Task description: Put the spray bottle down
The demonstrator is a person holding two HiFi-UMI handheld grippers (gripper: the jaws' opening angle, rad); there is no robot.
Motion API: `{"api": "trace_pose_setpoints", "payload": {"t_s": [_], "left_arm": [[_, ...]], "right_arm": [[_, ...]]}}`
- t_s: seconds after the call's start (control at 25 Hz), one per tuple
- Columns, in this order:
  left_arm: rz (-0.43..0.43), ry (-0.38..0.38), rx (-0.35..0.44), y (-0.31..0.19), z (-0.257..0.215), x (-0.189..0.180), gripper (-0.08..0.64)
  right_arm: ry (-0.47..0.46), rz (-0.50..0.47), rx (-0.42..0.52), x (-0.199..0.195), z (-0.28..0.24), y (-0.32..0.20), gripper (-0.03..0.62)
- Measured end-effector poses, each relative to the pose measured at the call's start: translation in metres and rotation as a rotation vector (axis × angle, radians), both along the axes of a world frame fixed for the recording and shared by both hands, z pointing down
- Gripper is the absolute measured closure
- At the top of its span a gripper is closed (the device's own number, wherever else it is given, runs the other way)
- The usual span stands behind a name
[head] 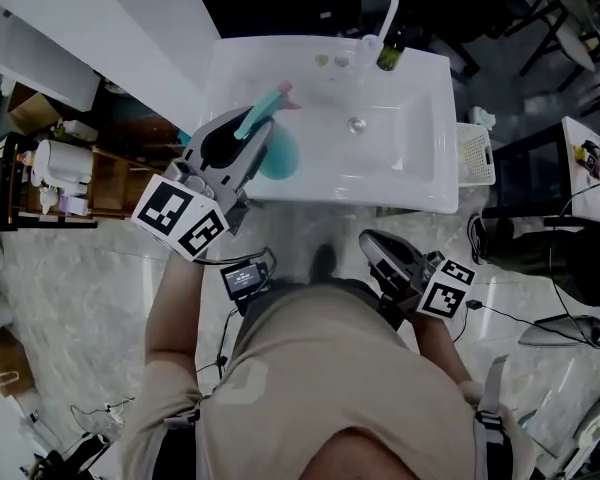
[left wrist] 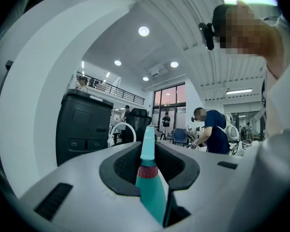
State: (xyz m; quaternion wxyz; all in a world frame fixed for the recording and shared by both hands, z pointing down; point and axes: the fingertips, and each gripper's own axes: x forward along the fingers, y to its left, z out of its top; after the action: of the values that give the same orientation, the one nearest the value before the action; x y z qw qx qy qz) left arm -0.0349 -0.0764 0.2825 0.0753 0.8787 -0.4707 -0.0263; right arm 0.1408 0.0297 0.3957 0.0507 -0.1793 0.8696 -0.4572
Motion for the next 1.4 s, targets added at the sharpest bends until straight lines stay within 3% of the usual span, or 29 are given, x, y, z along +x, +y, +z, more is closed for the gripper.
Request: {"api": "trace_pose_setpoints", "payload": {"t_s": [0.68, 1.4], "left_arm": [[-0.067, -0.034, 0.015, -0.052, -0.001, 0.002, 0.471], [0.029, 0.018, 0.020, -0.115, 0.026, -0.024, 0.471]], "right_arm": [[-0.029, -0.031, -0.028, 0.013, 0.010, -0.031, 0.571], [0.041, 0.069, -0.021, -0.020, 0.014, -0.059, 0.571]]}}
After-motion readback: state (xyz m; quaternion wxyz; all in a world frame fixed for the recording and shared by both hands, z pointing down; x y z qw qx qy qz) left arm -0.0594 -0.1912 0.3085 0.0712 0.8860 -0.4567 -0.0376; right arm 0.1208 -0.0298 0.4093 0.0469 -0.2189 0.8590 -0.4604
